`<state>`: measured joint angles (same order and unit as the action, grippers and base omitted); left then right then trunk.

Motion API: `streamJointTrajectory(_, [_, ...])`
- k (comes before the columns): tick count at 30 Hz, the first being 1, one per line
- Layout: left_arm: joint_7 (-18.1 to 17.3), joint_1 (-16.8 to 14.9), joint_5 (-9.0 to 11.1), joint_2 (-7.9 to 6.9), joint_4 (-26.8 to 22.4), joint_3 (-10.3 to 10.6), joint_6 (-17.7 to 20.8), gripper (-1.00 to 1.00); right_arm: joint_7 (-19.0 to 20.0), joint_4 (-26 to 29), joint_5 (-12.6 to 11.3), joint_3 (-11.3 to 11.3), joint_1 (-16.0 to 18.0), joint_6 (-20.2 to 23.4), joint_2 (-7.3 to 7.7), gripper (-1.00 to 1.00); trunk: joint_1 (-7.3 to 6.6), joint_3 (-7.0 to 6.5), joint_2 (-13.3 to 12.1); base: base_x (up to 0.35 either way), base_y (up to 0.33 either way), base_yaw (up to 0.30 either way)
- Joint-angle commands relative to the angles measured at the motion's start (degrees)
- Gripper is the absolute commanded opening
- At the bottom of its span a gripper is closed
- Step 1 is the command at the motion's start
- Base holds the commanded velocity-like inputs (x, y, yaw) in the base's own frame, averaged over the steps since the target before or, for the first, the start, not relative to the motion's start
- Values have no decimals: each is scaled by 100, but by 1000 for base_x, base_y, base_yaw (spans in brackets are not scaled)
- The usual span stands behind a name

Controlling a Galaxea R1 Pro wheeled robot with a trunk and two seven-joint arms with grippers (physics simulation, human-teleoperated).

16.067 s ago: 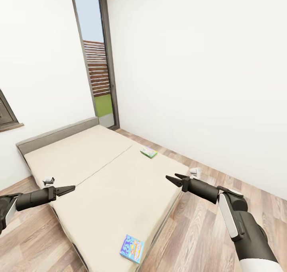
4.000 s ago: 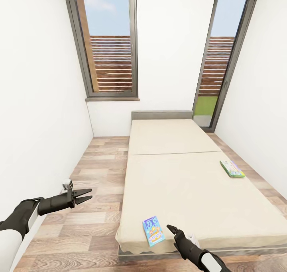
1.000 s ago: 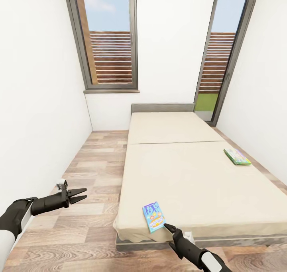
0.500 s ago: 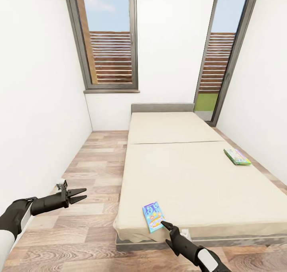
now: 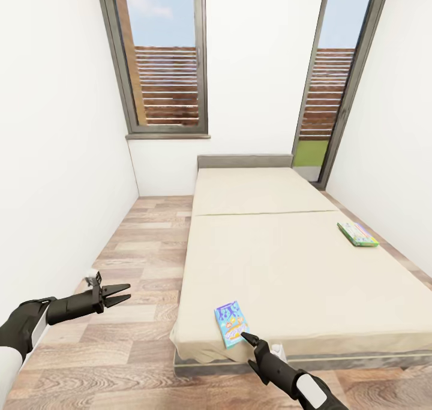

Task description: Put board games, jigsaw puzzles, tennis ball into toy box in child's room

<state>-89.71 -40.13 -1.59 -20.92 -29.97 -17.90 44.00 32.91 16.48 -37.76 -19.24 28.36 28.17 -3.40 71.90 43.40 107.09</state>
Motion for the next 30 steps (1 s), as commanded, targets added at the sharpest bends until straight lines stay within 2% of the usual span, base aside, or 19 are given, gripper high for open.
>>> streamJointTrajectory(1, [-29, -3, -17, 0, 0, -7, 59, 100, -4, 5, -25, -28, 2, 45, -3, 100, 22, 24, 44, 0, 0, 0])
streamJointTrajectory(30, [-29, 5, -4, 1, 0, -3, 61, 100, -4, 9, 35, -18, 113, 39, -54, 100, 22, 24, 44, 0, 0, 0])
